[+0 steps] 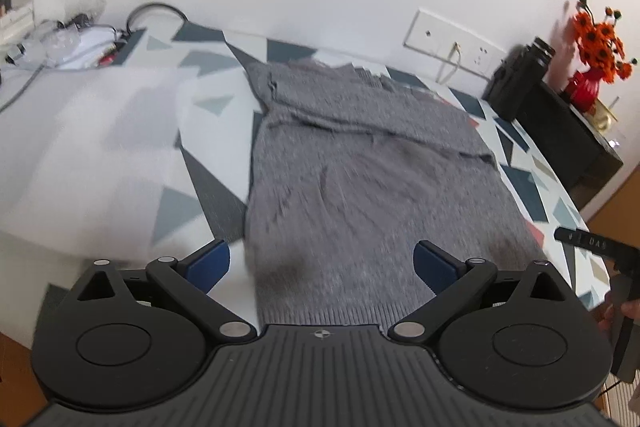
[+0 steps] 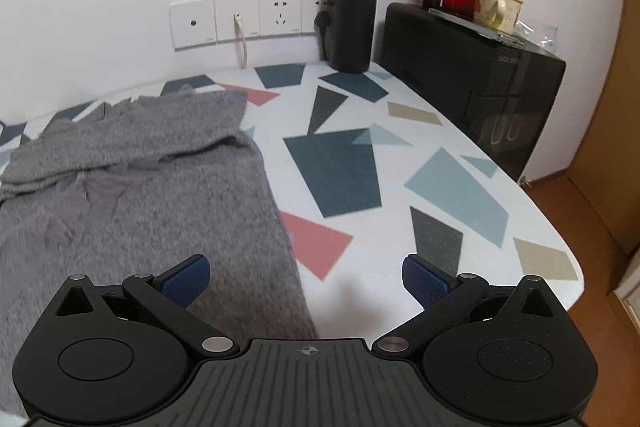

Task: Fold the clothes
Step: 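Move both open grippers over the ribbed hem of the grey sweater, then close both grippers on the ribbed sweater hem, then lift the hem with both grippers and fold it over the sweater body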

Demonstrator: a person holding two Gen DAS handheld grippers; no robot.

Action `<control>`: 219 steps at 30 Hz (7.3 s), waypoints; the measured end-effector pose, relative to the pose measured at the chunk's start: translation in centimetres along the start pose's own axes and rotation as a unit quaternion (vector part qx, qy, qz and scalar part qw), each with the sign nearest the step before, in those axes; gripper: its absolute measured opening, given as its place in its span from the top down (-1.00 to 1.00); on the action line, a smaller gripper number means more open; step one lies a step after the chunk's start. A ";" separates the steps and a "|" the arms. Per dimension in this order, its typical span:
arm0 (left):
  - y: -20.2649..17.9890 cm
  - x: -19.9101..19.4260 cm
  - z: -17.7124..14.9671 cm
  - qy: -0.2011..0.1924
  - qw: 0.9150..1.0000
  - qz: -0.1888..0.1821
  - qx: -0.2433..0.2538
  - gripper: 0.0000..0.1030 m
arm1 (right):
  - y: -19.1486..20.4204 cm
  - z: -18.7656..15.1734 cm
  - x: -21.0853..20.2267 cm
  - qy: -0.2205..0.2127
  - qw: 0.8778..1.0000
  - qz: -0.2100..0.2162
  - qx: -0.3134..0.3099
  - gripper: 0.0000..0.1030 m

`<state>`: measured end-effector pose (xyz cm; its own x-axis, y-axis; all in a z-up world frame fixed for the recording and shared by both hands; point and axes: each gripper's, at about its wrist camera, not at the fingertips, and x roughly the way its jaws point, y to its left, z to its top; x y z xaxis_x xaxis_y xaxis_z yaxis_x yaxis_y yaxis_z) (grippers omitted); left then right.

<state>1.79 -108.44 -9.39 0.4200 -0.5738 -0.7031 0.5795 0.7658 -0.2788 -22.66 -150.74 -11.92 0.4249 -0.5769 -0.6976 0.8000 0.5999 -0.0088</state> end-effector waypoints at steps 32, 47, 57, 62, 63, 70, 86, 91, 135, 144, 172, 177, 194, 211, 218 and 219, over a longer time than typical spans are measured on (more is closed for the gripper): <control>-0.7 9.3 -1.1 0.046 0.990 0.117 0.060 -1.00 | 0.0 0.5 9.3 0.046 0.997 0.062 -0.021 -0.99; -1.0 9.4 -1.1 0.034 0.990 0.134 0.039 -1.00 | 0.3 0.1 9.2 0.026 0.998 0.049 -0.007 -0.99; -0.9 9.3 -1.1 0.045 0.990 0.127 0.052 -1.00 | 0.6 0.0 9.1 0.031 0.998 0.044 -0.012 -0.99; -1.2 9.4 -0.9 0.054 0.988 0.141 0.033 -1.00 | 0.6 0.1 9.1 0.035 0.999 0.041 -0.008 -0.99; -1.3 9.4 -0.8 0.057 0.987 0.145 0.028 -1.00 | 0.6 0.1 9.1 0.036 0.998 0.041 -0.007 -0.99; -1.3 9.4 -0.8 0.059 0.987 0.146 0.027 -1.00 | 0.5 0.3 9.2 0.043 0.998 0.047 -0.014 -0.99; -1.3 9.3 -1.3 0.039 0.989 0.140 0.040 -1.00 | 0.3 0.2 9.1 0.040 0.997 0.058 -0.024 -0.99; -1.3 9.4 -1.2 0.041 0.988 0.146 0.032 -1.00 | 0.3 0.2 9.1 0.041 0.997 0.060 -0.025 -0.99; -0.4 7.1 -2.7 0.091 0.987 0.092 0.091 -0.99 | -1.2 -2.9 3.6 0.055 0.984 0.150 -0.084 0.06; -0.4 7.2 -2.8 0.086 0.988 0.087 0.096 -1.00 | -1.1 -2.8 3.6 0.059 0.983 0.153 -0.087 0.04; 1.2 7.0 -1.2 0.062 0.998 0.002 0.005 0.74 | -0.9 -2.7 3.8 0.060 0.980 0.183 -0.040 0.65; 0.5 6.7 -1.2 0.073 0.997 0.012 0.033 0.54 | -1.4 -3.2 3.1 0.061 0.982 0.174 -0.042 0.46; -0.6 7.1 -1.2 0.074 0.995 0.018 0.058 0.72 | 0.0 -3.0 3.4 0.055 0.980 0.174 -0.077 0.49; -1.1 9.2 0.2 0.056 0.997 -0.002 0.057 0.78 | 2.4 -0.6 6.5 0.037 0.977 0.190 -0.089 0.70; -1.7 10.4 1.0 0.046 0.997 0.004 0.065 0.77 | 3.2 0.0 7.3 0.031 0.977 0.191 -0.089 0.69; -1.7 10.5 1.1 0.045 0.997 0.003 0.065 0.77 | 3.3 0.0 7.4 0.030 0.977 0.191 -0.088 0.69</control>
<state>6.05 -116.10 -15.60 0.3625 -0.5357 -0.7626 0.6655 0.7217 -0.1906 -16.89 -153.02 -17.06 0.6484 -0.2621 -0.7147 0.5000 0.8546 0.1402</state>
